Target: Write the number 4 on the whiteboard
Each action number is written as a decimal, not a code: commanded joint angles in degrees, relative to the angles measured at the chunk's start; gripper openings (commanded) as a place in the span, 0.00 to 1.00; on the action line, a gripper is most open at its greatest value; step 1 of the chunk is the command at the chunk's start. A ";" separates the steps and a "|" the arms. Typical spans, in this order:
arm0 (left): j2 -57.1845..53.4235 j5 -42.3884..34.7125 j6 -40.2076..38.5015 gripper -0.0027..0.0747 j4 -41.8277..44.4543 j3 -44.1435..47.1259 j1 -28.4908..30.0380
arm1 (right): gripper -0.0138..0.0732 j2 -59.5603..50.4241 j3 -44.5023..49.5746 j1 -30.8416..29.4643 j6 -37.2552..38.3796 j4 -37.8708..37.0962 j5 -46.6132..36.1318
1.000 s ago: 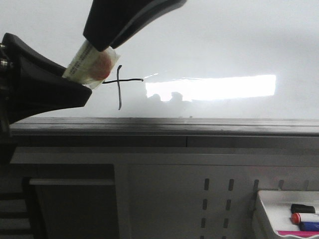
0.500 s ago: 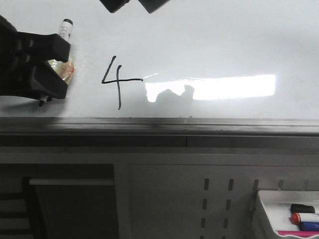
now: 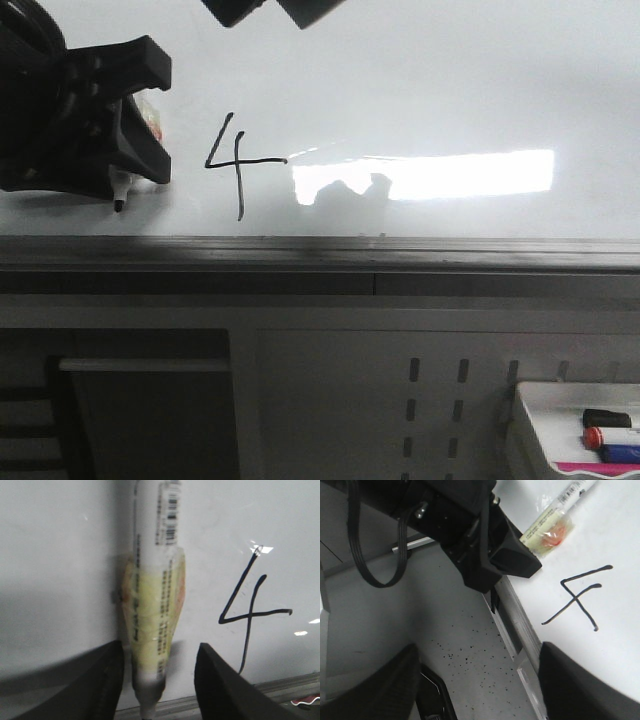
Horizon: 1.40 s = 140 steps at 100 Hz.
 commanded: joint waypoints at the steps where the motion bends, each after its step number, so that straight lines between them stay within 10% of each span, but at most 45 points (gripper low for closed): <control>1: -1.40 -2.10 -0.42 0.49 1.63 -1.47 0.26 | 0.66 -2.65 -1.76 -0.50 1.56 0.84 -2.45; 26: -9.68 1.63 -0.34 0.46 6.56 -1.47 0.26 | 0.08 -8.52 2.75 -2.61 1.80 0.70 -8.02; 48: -23.82 0.44 -0.34 0.00 11.97 2.38 0.26 | 0.08 -20.37 17.37 -2.84 1.97 0.82 -21.33; 80: -47.49 -4.22 -0.30 0.01 18.02 17.28 0.26 | 0.08 -45.21 42.51 -2.84 1.97 1.66 -39.20; 140: -60.64 -4.46 -0.30 0.01 22.93 27.15 0.26 | 0.08 -63.00 57.24 -2.84 1.97 1.66 -38.67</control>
